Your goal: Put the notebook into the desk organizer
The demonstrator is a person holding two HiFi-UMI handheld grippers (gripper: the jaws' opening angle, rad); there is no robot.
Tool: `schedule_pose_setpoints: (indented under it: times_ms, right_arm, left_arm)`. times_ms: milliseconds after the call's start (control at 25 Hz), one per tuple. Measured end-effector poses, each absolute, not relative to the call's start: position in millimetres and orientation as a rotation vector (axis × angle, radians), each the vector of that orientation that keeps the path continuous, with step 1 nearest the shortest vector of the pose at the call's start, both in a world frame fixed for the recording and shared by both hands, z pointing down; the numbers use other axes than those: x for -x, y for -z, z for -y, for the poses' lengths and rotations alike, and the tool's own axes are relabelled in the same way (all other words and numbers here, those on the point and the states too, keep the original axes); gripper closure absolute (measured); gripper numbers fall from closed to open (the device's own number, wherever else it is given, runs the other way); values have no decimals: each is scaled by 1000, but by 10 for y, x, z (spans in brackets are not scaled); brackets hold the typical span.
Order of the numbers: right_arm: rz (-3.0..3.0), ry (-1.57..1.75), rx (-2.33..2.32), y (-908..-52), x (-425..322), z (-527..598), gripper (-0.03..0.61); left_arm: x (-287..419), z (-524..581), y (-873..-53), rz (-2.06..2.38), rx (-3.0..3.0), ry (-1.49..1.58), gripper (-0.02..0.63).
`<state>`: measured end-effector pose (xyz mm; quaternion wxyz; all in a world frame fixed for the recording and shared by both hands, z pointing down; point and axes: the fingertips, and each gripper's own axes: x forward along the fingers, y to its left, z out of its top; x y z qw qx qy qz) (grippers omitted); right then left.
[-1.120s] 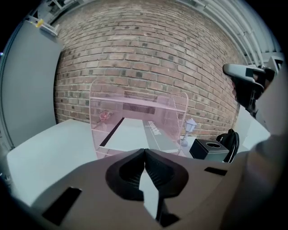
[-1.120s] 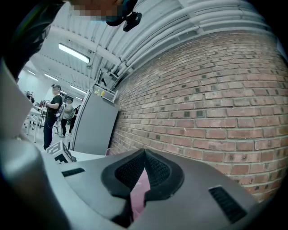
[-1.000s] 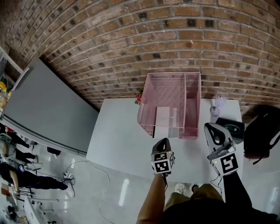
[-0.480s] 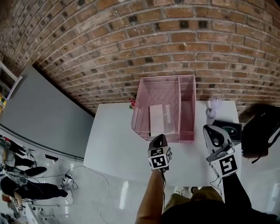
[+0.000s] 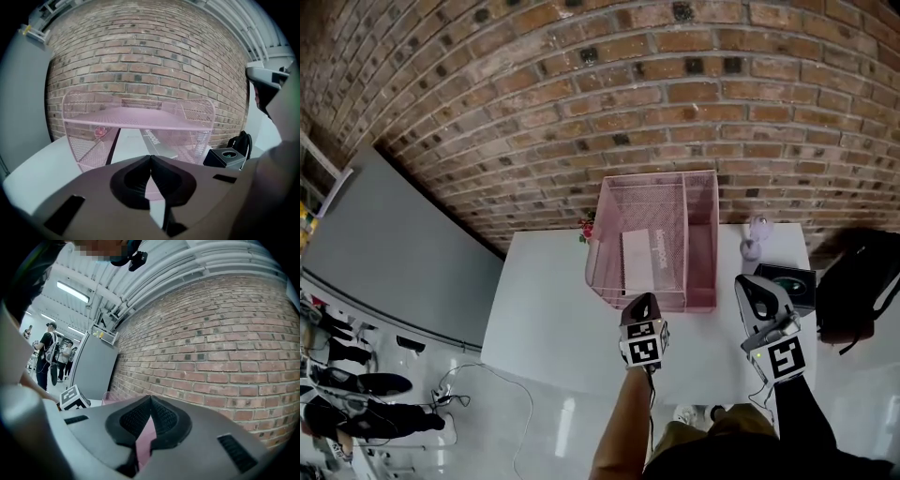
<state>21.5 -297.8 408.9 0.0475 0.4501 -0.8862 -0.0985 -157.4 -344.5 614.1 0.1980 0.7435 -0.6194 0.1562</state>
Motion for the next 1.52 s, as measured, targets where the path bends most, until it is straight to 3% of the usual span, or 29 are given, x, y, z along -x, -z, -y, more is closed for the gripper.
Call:
schedule_pose_setpoints:
  times_ms: [1040, 1520]
  right_arm:
    - [2687, 276, -1570, -3856, -274, 2558, 558]
    - [2725, 293, -1576, -3740, -231, 2463, 558]
  left_arm:
    - [1460, 2532, -4162, 1901, -2476, -236, 598]
    - [1488, 2341, -3811, 1954, -2533, -196, 598]
